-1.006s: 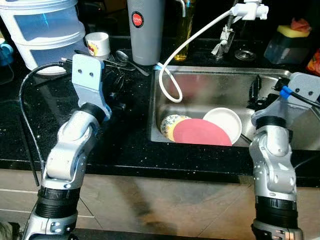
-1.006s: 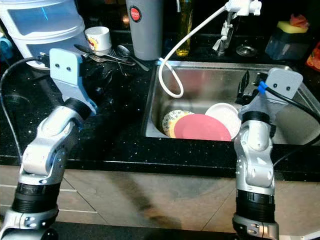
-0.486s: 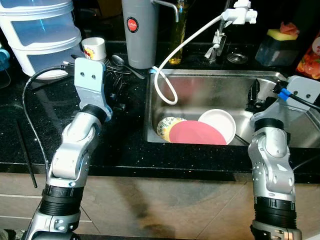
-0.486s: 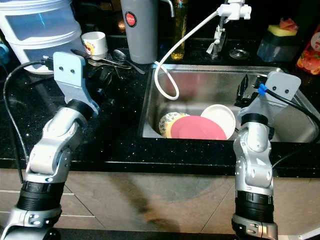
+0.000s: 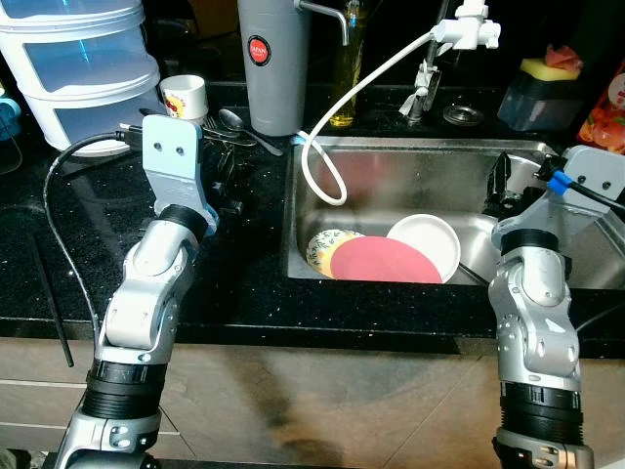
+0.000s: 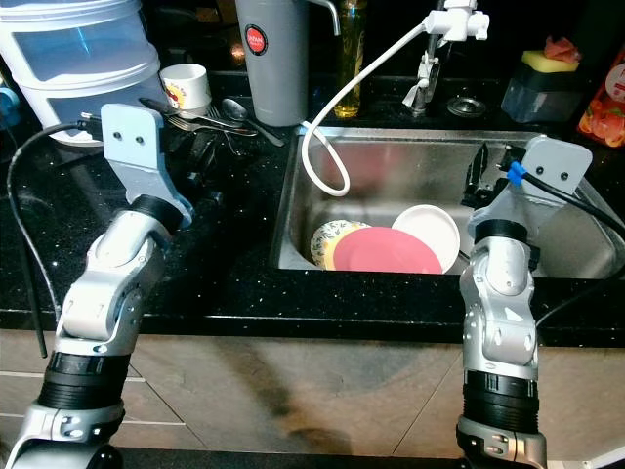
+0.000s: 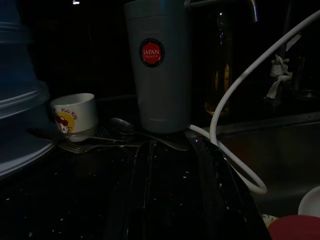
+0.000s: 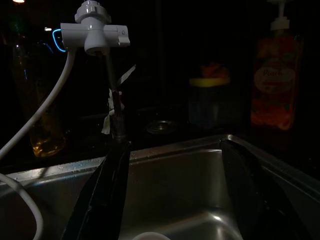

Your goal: Kitchen organization

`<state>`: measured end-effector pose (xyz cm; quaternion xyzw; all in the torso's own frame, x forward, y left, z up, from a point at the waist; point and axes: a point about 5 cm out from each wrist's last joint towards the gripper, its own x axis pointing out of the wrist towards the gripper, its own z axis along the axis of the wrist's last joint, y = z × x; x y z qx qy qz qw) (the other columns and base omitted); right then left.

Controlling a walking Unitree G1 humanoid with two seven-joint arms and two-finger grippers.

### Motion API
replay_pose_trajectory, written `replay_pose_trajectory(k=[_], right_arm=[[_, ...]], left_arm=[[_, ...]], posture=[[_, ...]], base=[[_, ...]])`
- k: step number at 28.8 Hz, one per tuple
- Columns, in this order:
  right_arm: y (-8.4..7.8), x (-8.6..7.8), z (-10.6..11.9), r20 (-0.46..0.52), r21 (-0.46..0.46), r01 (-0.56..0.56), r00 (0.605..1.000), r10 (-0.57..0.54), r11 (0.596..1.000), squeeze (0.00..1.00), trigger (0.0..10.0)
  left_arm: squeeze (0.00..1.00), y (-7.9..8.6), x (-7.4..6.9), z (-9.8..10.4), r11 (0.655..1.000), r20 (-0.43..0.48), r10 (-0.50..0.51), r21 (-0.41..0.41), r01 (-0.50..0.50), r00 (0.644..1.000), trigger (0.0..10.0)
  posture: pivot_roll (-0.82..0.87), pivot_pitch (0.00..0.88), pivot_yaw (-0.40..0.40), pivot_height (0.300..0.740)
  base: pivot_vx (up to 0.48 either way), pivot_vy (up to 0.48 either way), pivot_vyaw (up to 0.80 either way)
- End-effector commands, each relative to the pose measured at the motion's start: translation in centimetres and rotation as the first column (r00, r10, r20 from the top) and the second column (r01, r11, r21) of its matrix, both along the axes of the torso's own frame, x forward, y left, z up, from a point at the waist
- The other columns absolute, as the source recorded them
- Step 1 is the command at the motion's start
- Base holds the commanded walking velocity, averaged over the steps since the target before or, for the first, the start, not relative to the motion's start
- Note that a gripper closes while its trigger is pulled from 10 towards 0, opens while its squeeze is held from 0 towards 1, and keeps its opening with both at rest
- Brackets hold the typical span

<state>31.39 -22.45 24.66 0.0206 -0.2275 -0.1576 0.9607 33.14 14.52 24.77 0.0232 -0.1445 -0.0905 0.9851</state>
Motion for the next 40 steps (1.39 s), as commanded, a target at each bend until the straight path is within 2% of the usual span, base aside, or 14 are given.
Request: replay_pose_trajectory(k=[1,23,40], right_arm=[[-0.02,0.18,-0.11,-0.004,0.004,-0.003,1.0,0.003,1.0,0.0,10.0],[0.04,0.08,-0.29,-0.01,0.005,-0.006,1.0,0.006,1.0,0.0,10.0],[0.03,0.08,-0.39,-0.012,0.007,-0.006,1.0,0.006,1.0,0.0,10.0]], left_arm=[[0.0,-0.09,0.17,0.17,1.0,0.009,0.007,0.002,-0.007,1.0,10.0],[0.0,-0.16,0.22,0.01,1.0,0.003,0.002,0.002,-0.002,1.0,10.0],[0.0,-0.2,0.21,-0.03,1.0,0.0,-0.003,0.005,0.003,1.0,10.0]], posture=[[0.08,0.014,0.023,0.74],[0.08,0.021,0.026,0.74],[0.08,0.023,0.026,0.74]], base=[[0.0,0.0,0.0],[0.0,0.0,0.0],[-0.373,0.0,0.0]])
